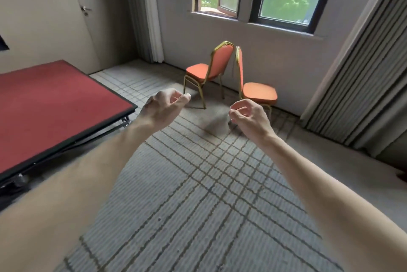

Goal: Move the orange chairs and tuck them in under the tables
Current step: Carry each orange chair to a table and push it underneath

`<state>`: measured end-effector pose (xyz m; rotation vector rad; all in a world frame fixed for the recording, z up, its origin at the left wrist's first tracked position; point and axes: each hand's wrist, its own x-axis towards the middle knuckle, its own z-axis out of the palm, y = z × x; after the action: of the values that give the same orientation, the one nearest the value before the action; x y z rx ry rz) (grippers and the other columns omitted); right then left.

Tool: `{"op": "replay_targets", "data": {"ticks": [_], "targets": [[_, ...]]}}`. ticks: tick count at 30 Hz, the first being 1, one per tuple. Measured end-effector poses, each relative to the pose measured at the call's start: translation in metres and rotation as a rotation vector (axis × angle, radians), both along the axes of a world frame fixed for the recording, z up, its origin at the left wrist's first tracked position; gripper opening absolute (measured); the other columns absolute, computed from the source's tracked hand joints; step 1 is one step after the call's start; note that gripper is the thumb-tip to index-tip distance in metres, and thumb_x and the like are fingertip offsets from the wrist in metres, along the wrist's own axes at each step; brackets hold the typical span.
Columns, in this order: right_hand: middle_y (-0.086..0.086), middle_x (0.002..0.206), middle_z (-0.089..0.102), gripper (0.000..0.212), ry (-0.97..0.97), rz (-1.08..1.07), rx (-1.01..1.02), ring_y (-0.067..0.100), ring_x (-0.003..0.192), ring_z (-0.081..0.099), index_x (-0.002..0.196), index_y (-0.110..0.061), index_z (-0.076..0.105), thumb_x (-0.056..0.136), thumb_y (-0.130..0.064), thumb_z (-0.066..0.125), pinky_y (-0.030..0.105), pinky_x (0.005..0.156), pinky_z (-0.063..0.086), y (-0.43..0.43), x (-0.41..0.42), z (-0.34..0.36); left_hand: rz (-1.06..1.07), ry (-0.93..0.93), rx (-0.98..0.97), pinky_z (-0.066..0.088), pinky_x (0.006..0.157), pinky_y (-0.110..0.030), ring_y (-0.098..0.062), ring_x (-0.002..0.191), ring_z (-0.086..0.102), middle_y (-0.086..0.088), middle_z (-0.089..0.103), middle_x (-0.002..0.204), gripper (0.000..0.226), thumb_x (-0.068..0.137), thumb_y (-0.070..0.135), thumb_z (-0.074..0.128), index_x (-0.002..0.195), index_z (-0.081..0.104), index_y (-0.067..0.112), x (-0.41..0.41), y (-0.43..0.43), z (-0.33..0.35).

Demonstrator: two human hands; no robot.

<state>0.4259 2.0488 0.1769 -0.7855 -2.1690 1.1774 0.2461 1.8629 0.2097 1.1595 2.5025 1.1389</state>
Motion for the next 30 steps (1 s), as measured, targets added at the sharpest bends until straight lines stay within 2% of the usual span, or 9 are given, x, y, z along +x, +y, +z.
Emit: {"op": "replay_targets", "data": {"ticks": [4, 9, 16, 20, 25, 30], "targets": [[-0.009, 0.092, 0.071, 0.013, -0.045, 0.041, 0.024, 0.004, 0.086, 0.067, 0.099, -0.030, 0.066, 0.087, -0.033, 0.068, 0.022, 0.070, 0.049, 0.049, -0.087, -0.008, 0.079, -0.056, 0.037, 0.048, 0.088, -0.036, -0.018, 0.108, 0.060, 0.005, 0.067, 0.116, 0.050, 0.088, 0.067, 0.046, 0.116, 0.065, 0.030, -0.080, 0.041, -0.015], [-0.011, 0.089, 0.070, 0.014, -0.108, 0.046, 0.046, 0.005, 0.086, 0.066, 0.100, -0.030, 0.065, 0.086, -0.029, 0.068, 0.025, 0.073, 0.051, 0.126, -0.212, -0.033, 0.102, -0.114, 0.011, 0.049, 0.094, -0.038, -0.021, 0.110, 0.059, 0.001, 0.066, 0.119, 0.045, 0.093, 0.061, 0.048, 0.117, 0.064, 0.026, -0.195, 0.102, -0.054], [-0.012, 0.092, 0.068, 0.020, -0.202, 0.021, 0.113, 0.005, 0.089, 0.064, 0.106, -0.027, 0.063, 0.086, -0.028, 0.068, 0.029, 0.084, 0.053, 0.247, -0.380, -0.025, 0.059, -0.144, -0.050, 0.048, 0.087, -0.037, -0.019, 0.105, 0.060, 0.003, 0.065, 0.118, 0.050, 0.092, 0.065, 0.045, 0.118, 0.063, 0.026, -0.373, 0.226, -0.059], [-0.011, 0.096, 0.068, 0.024, -0.244, 0.040, 0.110, 0.004, 0.090, 0.064, 0.110, -0.028, 0.060, 0.088, -0.030, 0.067, 0.031, 0.085, 0.054, 0.314, -0.436, -0.022, 0.011, -0.173, -0.048, 0.048, 0.084, -0.036, -0.017, 0.102, 0.061, 0.004, 0.067, 0.114, 0.048, 0.090, 0.066, 0.046, 0.111, 0.065, 0.027, -0.443, 0.305, -0.055], [-0.012, 0.095, 0.068, 0.026, -0.249, -0.023, 0.107, 0.003, 0.089, 0.065, 0.114, -0.028, 0.059, 0.088, -0.030, 0.066, 0.031, 0.083, 0.055, 0.414, -0.499, -0.032, -0.050, -0.192, -0.056, 0.052, 0.089, -0.040, -0.015, 0.100, 0.062, 0.008, 0.067, 0.107, 0.050, 0.083, 0.071, 0.046, 0.105, 0.066, 0.031, -0.517, 0.410, -0.065], [-0.012, 0.097, 0.068, 0.027, -0.263, -0.049, 0.121, 0.001, 0.088, 0.064, 0.116, -0.028, 0.058, 0.090, -0.030, 0.065, 0.023, 0.072, 0.050, 0.543, -0.575, -0.055, -0.071, -0.130, -0.085, 0.052, 0.085, -0.037, -0.012, 0.097, 0.063, 0.010, 0.068, 0.100, 0.038, 0.089, 0.063, 0.051, 0.100, 0.068, 0.030, -0.603, 0.541, -0.083]]}}
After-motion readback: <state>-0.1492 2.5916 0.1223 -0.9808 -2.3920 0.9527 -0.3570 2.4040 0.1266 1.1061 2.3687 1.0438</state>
